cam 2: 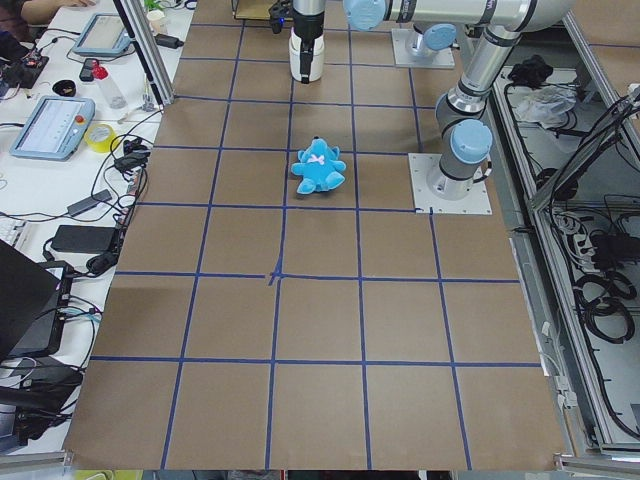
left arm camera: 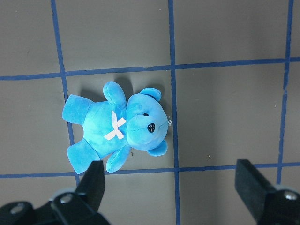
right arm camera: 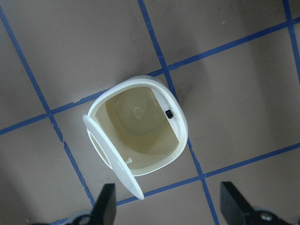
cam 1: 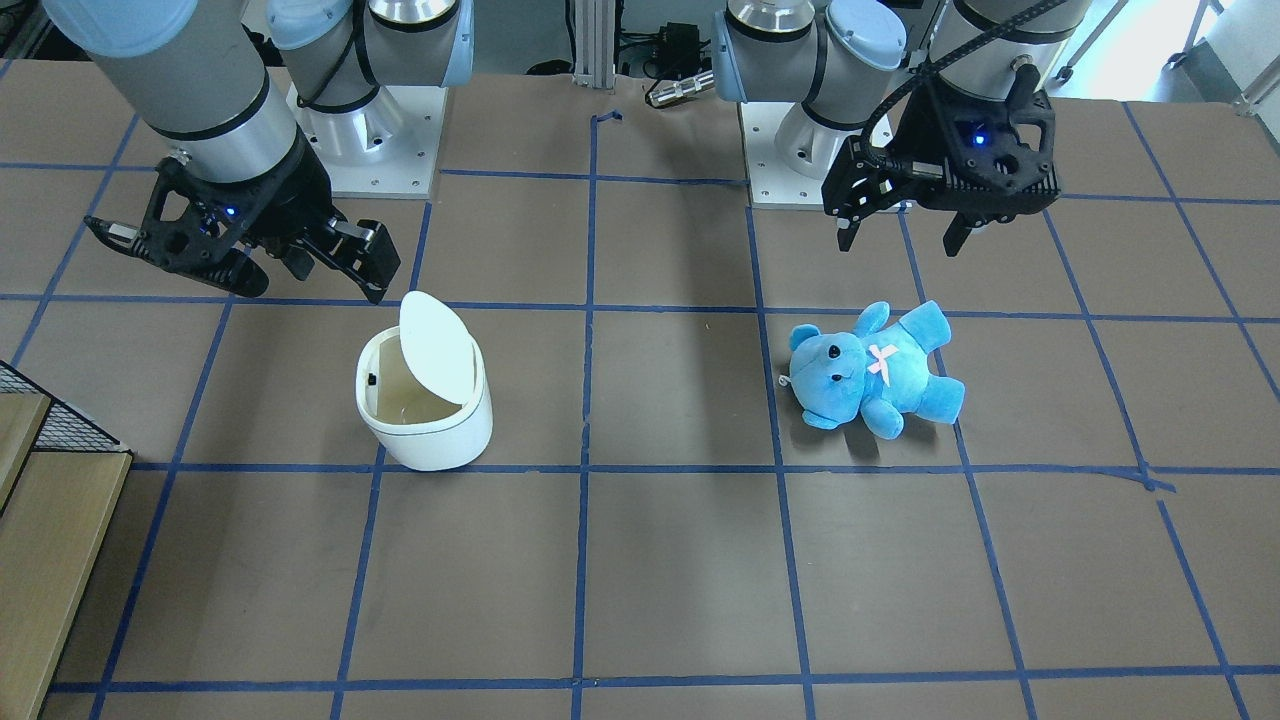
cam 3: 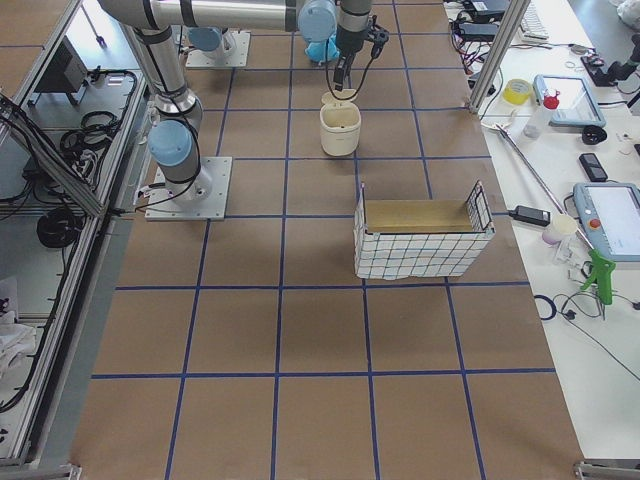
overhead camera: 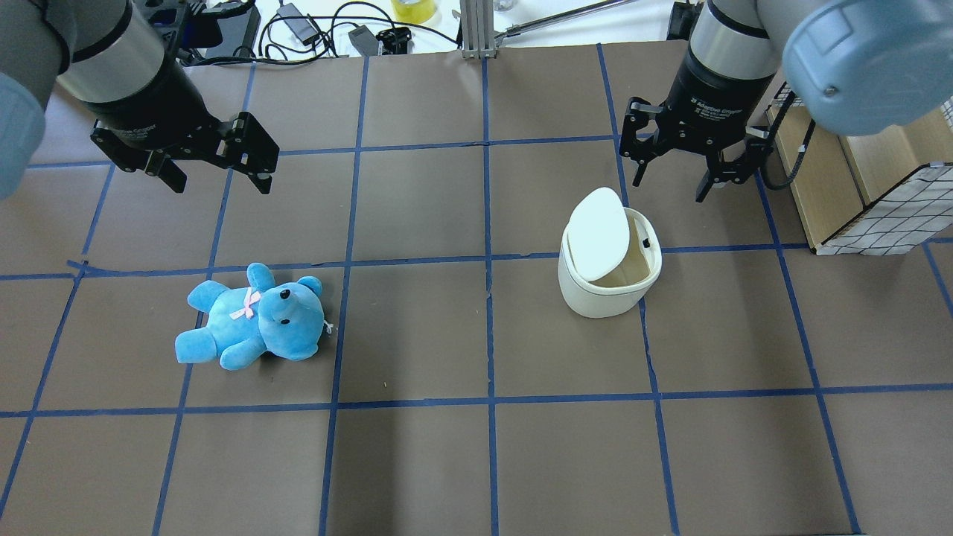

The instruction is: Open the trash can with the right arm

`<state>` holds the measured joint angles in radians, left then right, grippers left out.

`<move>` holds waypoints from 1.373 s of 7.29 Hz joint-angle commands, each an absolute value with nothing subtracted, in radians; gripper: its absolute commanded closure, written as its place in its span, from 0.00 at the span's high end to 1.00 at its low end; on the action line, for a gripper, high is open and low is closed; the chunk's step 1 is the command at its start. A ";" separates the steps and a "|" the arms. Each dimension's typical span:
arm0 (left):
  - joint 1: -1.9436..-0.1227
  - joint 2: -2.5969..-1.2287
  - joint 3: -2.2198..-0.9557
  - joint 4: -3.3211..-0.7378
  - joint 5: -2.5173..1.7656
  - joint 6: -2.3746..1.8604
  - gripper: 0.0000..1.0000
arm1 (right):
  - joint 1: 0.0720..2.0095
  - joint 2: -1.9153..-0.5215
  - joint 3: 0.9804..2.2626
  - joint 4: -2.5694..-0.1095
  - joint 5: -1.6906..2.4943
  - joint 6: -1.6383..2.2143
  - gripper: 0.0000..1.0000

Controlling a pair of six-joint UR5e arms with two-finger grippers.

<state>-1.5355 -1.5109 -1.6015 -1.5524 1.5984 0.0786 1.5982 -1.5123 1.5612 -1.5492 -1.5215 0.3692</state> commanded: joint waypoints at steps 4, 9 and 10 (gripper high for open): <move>-1.535 -1.511 -1.601 -1.552 1.598 0.078 1.00 | 1.597 -1.508 1.511 -1.601 -1.532 0.051 1.00; -1.536 -1.511 -1.601 -1.552 1.598 0.080 1.00 | 1.536 -1.506 1.480 -1.524 -1.586 0.060 1.00; -1.536 -1.511 -1.601 -1.552 1.598 0.078 1.00 | 1.522 -1.509 1.447 -1.478 -1.598 0.066 1.00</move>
